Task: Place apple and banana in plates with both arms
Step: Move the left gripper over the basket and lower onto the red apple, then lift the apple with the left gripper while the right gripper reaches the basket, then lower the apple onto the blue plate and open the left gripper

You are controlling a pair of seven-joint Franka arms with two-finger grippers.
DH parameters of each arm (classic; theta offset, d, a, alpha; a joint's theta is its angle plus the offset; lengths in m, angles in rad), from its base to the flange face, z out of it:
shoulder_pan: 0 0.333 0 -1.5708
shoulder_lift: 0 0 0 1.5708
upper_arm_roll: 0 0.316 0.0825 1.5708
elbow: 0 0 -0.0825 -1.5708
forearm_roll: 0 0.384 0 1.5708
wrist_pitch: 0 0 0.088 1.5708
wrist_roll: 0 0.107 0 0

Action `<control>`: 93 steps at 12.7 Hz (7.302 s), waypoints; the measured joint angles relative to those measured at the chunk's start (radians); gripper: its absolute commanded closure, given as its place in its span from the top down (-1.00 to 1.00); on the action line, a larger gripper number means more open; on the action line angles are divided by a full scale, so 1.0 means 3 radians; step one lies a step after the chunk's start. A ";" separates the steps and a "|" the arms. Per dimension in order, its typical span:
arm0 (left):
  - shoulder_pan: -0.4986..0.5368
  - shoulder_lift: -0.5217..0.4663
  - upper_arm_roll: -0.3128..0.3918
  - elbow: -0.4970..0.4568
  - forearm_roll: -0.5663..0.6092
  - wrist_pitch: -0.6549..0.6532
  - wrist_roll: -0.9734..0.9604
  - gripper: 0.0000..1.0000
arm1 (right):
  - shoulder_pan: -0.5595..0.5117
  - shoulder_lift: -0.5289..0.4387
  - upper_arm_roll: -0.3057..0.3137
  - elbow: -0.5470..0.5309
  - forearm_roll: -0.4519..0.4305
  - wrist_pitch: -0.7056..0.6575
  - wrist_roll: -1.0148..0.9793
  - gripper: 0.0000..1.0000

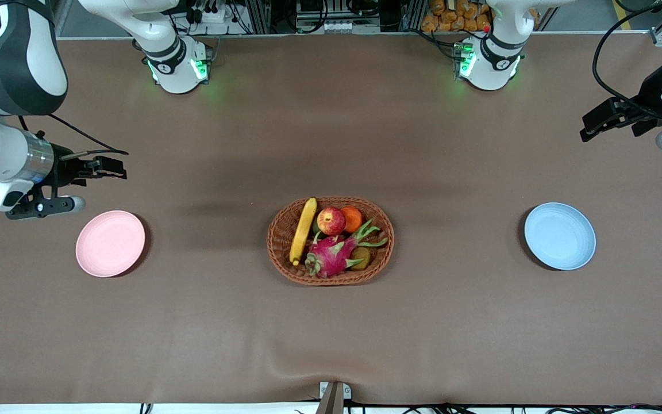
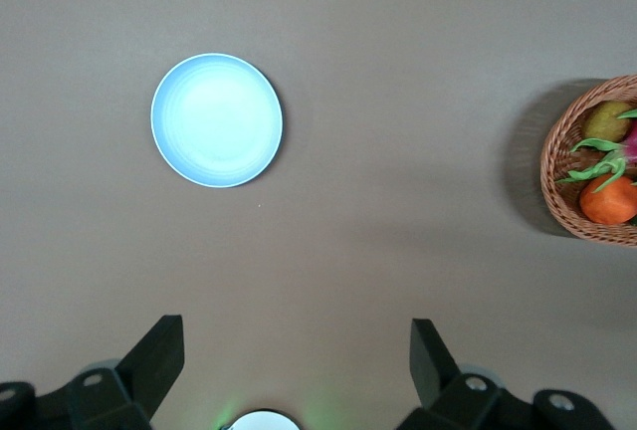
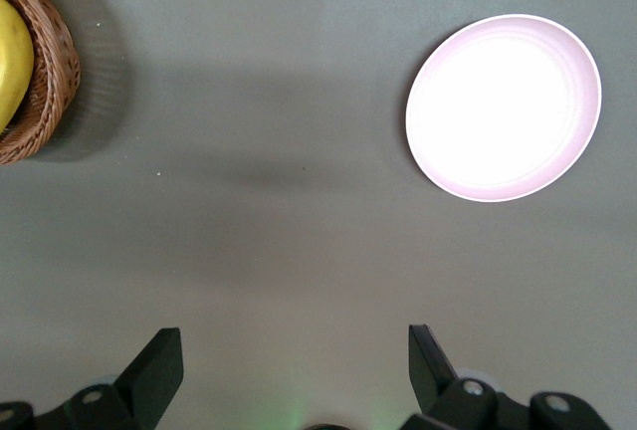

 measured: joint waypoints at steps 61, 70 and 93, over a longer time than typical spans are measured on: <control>-0.2262 0.2748 -0.0129 0.0784 0.0252 0.2417 -0.1962 -1.00 | -0.0066 0.0482 -0.0036 0.0918 0.0775 -0.0177 0.0962 1.00; -0.0974 0.1693 -0.0095 0.0908 0.0191 0.1277 -0.1145 -1.00 | 0.0288 0.0902 -0.0034 0.0915 0.0722 0.0033 0.0962 1.00; 0.1235 0.2182 -0.0114 -0.0447 -0.0261 0.1686 0.1530 -0.24 | 0.2221 0.2042 -0.0028 0.0916 -0.0267 0.1506 0.2536 1.00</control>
